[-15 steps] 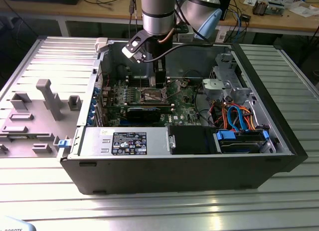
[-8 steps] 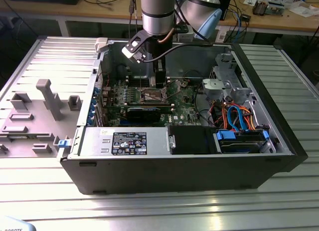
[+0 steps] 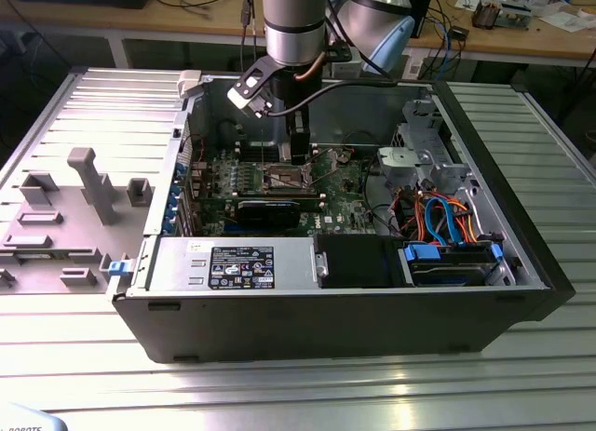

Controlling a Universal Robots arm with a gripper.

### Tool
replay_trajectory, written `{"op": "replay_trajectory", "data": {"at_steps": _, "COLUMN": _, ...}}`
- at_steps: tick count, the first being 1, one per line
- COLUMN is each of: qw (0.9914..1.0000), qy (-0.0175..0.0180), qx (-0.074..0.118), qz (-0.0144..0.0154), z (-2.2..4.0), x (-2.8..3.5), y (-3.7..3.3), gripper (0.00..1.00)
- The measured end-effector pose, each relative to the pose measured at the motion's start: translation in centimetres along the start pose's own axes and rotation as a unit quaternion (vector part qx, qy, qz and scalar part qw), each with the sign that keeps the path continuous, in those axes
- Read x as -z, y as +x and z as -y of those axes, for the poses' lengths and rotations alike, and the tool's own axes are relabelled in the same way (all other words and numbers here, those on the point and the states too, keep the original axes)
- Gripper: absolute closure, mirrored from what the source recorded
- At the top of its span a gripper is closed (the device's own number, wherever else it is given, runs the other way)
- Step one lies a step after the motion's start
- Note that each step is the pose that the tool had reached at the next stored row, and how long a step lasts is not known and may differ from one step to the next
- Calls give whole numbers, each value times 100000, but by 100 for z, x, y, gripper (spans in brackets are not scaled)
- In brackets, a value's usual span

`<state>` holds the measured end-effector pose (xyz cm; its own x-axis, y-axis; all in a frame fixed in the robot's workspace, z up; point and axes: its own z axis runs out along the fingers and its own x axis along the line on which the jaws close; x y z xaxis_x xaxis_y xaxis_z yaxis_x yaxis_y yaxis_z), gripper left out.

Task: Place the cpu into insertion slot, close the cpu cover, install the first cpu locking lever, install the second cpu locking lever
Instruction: 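Place the cpu into insertion slot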

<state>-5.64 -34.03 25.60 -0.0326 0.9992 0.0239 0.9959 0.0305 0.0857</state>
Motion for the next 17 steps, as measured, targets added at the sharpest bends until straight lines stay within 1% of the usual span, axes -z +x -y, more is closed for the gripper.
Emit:
{"op": "replay_trajectory", "data": {"at_steps": 13, "qw": 100000, "qy": -209, "qx": 13, "qz": 9, "z": 6, "x": -1, "y": -1, "gripper": 46}}
{"op": "replay_trajectory", "data": {"at_steps": 17, "qw": 100000, "qy": -211, "qx": 11, "qz": 4, "z": 7, "x": -20, "y": 0, "gripper": 46}}
